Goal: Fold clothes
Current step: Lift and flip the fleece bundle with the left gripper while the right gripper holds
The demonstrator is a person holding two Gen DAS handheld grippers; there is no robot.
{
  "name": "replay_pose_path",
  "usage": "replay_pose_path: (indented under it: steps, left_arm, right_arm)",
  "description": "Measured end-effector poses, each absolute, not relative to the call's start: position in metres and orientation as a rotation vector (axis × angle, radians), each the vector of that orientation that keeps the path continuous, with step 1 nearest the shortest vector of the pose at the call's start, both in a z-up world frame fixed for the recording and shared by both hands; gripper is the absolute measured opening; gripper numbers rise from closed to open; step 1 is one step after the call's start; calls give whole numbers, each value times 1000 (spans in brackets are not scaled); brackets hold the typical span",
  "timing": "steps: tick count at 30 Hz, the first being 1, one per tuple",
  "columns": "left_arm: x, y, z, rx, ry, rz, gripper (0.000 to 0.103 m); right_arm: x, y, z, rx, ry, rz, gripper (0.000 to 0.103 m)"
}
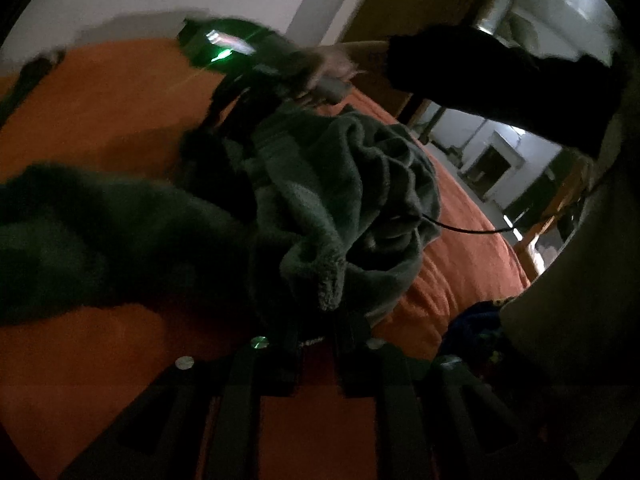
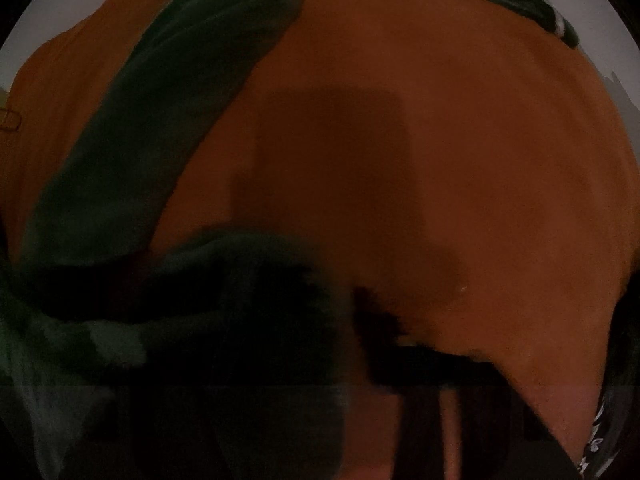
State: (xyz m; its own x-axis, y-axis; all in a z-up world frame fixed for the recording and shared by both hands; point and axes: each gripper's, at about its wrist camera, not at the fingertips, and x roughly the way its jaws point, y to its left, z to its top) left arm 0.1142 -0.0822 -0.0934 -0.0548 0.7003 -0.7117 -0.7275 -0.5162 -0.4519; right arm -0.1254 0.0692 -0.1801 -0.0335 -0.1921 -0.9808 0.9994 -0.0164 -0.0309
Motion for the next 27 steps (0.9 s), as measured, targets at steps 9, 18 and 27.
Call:
replay_pose_path:
  steps: [9,18,27]
  left_arm:
    - [73,-97,-88,-1370,-148,1738,67]
    - [48,-105,-96,-1590,-380,1690,71]
    - [36,-107,-117,-1821,-663,1603,71]
  right_arm:
    - [-121,81,-141,960,1037,-1479,11]
    - [-104,81,-113,900,1018,-1585,10]
    - [-99,156,-68,820,908,-1784,9]
